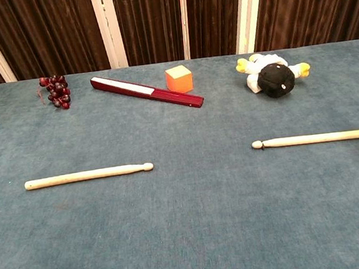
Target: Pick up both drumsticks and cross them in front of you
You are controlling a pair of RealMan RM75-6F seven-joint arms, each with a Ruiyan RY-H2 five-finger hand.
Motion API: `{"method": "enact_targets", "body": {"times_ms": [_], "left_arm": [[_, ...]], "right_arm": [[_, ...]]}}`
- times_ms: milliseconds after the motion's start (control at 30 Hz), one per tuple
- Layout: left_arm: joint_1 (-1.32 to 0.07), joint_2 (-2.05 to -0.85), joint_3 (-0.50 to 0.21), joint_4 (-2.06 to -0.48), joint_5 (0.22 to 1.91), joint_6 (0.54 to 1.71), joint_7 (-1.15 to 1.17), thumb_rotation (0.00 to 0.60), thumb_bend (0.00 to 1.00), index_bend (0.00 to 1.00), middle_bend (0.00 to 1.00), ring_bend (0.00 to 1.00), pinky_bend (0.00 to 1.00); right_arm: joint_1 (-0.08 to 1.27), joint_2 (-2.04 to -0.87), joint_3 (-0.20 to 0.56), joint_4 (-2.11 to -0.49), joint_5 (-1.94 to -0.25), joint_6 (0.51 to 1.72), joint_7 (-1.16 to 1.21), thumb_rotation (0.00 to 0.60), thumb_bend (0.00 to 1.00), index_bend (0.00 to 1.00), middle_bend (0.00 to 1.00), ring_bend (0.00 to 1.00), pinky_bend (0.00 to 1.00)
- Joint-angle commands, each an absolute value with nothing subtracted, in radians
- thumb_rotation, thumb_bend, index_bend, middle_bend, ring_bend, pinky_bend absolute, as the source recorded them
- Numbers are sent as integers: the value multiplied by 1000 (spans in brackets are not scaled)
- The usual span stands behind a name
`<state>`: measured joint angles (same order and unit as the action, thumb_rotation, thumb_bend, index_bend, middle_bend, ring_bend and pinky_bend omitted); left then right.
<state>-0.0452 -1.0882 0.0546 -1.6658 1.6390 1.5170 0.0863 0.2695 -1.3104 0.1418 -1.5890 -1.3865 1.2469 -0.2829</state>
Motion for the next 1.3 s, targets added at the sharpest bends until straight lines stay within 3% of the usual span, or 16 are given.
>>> {"method": "enact_targets", "body": {"times_ms": [33,500,1133,1300], "left_arm": [[-45,-1088,53,-1669,1635,1515,87,600,86,21,0,0,47],[-49,-1088,49,-1671,1625,1506,89,600,86,23,0,0,47],[-56,-1093,42,-1676,1607,1488,109,600,86,27,0,0,46],[-56,-1094,41,-1677,1604,1487,111,600,85,27,0,0,46]], "right_arm": [[328,-1386,183,-1520,-1308,1181,-347,600,376,326,350,707,779],[429,-1593,199,-1295,-1169,1078,-451,600,376,373,358,707,779],[460,-1702,196,-1106,-1156,1065,-377,600,376,463,429,707,779],[461,-1716,191,-1084,-1162,1069,-365,600,377,533,483,707,779]]}}
